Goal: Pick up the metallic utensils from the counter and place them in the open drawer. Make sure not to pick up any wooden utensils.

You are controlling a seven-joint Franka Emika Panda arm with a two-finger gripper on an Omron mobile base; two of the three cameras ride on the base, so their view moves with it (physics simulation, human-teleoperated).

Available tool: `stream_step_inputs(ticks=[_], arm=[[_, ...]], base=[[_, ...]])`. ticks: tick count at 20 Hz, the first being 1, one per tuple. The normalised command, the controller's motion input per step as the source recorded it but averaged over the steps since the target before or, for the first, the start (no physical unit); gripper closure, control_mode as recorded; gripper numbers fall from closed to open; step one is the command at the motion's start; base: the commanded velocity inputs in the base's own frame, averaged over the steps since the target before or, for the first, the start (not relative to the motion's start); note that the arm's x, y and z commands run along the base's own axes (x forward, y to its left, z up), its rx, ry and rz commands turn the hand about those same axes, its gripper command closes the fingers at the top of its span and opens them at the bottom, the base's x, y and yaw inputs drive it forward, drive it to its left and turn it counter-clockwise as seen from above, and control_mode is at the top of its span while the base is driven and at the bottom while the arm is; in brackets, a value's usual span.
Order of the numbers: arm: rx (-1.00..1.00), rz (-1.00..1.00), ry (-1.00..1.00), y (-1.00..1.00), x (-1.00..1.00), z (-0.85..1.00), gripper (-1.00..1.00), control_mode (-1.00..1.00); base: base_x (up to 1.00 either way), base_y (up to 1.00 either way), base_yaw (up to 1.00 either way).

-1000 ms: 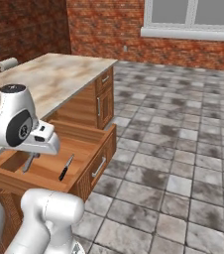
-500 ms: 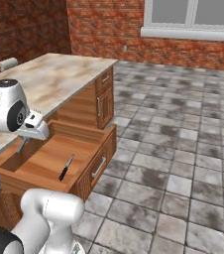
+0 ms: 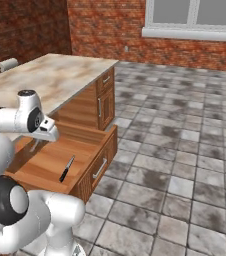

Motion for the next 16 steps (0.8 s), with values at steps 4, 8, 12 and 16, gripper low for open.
stream_step_inputs(ticks=[4, 8, 12, 16], arm=[[0.0, 0.04, 0.11, -0.22, 0.3, -0.78, 1.0, -1.0], [0.0, 0.08, 0.05, -0.17, 0.14, -0.56, 1.0, -1.0], [0.0, 0.11, 0.06, -0.04, 0.28, -0.72, 1.0, -1.0], [0.0, 0.19, 0.1, 0.0, 0.15, -0.51, 1.0, -1.0]], base=[[0.0, 0.0, 0.0], [0.0, 0.0, 0.0], [0.0, 0.0, 0.0], [0.0, 0.0, 0.0]])
